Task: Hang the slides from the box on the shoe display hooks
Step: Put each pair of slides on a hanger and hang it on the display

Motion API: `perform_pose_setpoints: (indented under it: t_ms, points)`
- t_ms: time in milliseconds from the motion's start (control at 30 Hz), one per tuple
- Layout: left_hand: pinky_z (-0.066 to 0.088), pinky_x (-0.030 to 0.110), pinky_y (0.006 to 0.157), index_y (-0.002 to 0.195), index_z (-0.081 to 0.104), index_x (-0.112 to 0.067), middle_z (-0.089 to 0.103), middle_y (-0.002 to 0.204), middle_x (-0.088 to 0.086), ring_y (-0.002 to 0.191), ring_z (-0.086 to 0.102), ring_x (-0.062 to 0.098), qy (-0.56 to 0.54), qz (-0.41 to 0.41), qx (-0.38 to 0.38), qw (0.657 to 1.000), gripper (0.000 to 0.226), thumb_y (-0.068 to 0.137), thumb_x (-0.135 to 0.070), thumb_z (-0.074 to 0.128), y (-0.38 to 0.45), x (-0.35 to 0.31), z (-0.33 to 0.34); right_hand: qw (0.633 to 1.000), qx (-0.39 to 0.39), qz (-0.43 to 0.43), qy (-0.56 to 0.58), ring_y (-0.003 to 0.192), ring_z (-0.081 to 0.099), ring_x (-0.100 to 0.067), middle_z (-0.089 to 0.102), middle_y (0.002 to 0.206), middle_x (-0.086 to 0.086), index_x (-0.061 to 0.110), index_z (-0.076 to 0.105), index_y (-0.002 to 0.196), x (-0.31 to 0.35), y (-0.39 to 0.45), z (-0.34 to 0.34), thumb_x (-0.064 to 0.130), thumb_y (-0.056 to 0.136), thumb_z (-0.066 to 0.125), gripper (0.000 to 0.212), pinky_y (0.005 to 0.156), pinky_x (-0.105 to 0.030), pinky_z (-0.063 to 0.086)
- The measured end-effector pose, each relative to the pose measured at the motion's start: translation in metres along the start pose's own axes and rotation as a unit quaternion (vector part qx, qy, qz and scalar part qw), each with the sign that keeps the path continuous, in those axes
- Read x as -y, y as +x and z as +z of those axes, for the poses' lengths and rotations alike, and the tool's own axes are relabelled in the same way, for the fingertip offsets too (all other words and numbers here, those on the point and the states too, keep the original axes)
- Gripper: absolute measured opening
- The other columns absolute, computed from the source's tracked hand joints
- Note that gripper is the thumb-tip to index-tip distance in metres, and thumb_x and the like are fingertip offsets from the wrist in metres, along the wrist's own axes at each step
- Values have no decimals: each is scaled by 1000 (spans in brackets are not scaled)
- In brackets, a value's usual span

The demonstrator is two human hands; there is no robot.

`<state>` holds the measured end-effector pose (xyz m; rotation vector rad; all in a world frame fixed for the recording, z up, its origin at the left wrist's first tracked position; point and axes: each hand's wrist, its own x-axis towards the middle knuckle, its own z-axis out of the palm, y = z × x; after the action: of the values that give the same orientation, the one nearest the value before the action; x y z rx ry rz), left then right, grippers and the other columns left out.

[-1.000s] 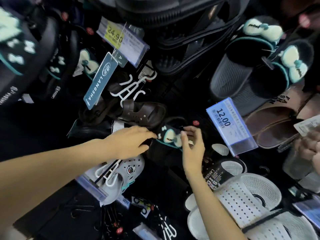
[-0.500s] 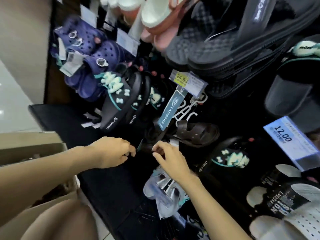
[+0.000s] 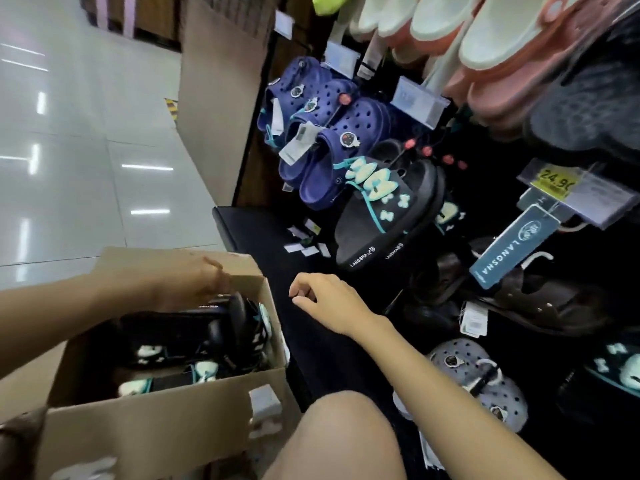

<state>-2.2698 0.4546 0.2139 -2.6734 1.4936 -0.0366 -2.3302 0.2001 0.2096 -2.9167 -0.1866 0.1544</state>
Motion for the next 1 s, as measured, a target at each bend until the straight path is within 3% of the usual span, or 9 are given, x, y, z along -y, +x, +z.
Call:
perform_pose_setpoints:
  t_ms: [67, 133, 200, 233, 267, 533, 833, 1000]
  points:
    - [28, 4, 49, 132, 49, -45, 52, 132, -19, 119, 52, 4, 3, -52, 40, 998, 34, 101, -41, 38, -7, 18, 16, 999, 28, -12, -10, 94, 61, -17, 65, 102, 10, 29, 63, 106, 16, 20, 6, 31, 95, 55, 14, 81, -40, 53]
    - [25, 4, 51, 132, 49, -44, 52, 133, -18, 120, 52, 5, 11, -77, 52, 996, 34, 99, -41, 40, -15, 34, 38, 998, 61, -20, -20, 96, 61, -19, 66, 104, 8, 28, 63, 107, 30, 40, 15, 32, 95, 55, 15, 82, -40, 53]
    - [37, 4, 76, 132, 51, -41, 54, 135, -16, 123, 51, 7, -10, -98, 69, 993, 36, 97, -35, 44, -20, 48, 60, 995, 93, -28, -39, 98, 62, -22, 67, 107, 4, 28, 62, 106, 41, 59, 27, 33, 95, 55, 14, 80, -39, 51]
    - [41, 14, 91, 132, 52, -39, 54, 136, -14, 124, 51, 9, -21, -98, 87, 991, 37, 96, -33, 45, -21, 53, 70, 993, 104, -31, -54, 99, 62, -24, 67, 109, 3, 27, 62, 106, 45, 67, 33, 33, 95, 55, 14, 77, -38, 48]
    - [41, 21, 98, 133, 52, -37, 54, 136, -11, 124, 51, 11, -40, -101, 103, 989, 38, 95, -31, 47, -21, 57, 77, 991, 111, -34, -71, 100, 61, -26, 66, 110, 1, 27, 61, 105, 48, 73, 40, 33, 94, 55, 14, 75, -37, 45]
    - [48, 33, 84, 126, 54, -39, 57, 129, -8, 116, 57, 21, -118, -123, 115, 979, 33, 94, -41, 50, 17, 57, 111, 990, 130, 33, -37, 102, 61, -27, 66, 112, 2, 30, 57, 108, 17, 82, 83, 35, 94, 56, 15, 84, -41, 50]
    - [50, 38, 90, 135, 46, -38, 52, 138, -3, 123, 54, 23, -171, -180, 142, 958, 40, 96, -47, 43, 54, 32, 160, 979, 180, 88, -25, 101, 62, -23, 67, 109, 4, 28, 59, 106, -23, 82, 100, 38, 92, 59, 18, 85, -40, 51]
    - [46, 39, 93, 138, 42, -28, 52, 140, 4, 123, 54, 28, -256, -272, 145, 916, 49, 96, -51, 47, 63, 26, 188, 980, 188, 57, 14, 103, 58, -17, 63, 111, 8, 33, 53, 124, -36, 82, 101, 34, 93, 61, 32, 87, -42, 50]
